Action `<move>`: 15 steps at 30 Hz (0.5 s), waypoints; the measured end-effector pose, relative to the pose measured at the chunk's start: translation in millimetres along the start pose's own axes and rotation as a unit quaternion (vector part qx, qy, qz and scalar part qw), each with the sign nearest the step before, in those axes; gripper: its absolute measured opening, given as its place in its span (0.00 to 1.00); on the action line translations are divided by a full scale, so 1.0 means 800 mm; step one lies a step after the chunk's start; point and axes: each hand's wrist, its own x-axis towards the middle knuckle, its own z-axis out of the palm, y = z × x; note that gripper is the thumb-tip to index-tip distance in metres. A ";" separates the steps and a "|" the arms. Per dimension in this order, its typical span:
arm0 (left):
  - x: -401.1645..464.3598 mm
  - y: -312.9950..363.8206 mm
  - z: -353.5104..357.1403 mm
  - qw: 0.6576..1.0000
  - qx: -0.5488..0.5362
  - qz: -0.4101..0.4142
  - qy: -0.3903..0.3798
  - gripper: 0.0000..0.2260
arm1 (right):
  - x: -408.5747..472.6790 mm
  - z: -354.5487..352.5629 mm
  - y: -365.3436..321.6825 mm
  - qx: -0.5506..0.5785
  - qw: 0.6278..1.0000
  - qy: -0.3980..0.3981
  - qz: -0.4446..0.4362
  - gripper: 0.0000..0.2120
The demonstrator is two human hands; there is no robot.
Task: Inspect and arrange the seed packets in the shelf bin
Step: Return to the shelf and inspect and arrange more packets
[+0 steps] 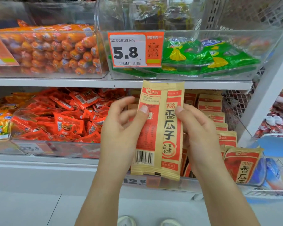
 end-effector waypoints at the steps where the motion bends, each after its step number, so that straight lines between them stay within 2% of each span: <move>1: 0.001 -0.003 0.001 0.998 0.030 0.039 0.033 0.12 | -0.002 0.002 0.001 -0.018 1.000 0.008 -0.022 0.12; 4: 0.001 -0.006 0.001 0.974 0.152 0.149 0.081 0.10 | -0.007 0.010 0.002 -0.058 0.996 0.008 -0.074 0.12; 6: -0.001 -0.004 0.002 0.958 0.206 0.172 0.100 0.08 | -0.009 0.014 0.000 -0.068 0.993 0.005 -0.092 0.12; 8: -0.001 -0.004 0.005 0.946 0.244 0.177 0.117 0.14 | -0.012 0.017 -0.001 -0.070 0.992 -0.002 -0.108 0.14; 12: -0.001 -0.001 0.008 0.950 0.237 0.161 0.127 0.14 | -0.013 0.016 0.000 -0.062 0.989 -0.010 -0.132 0.15; 15: -0.001 -0.001 0.010 0.952 0.220 0.161 0.135 0.10 | -0.012 0.014 0.002 -0.069 0.987 -0.011 -0.143 0.12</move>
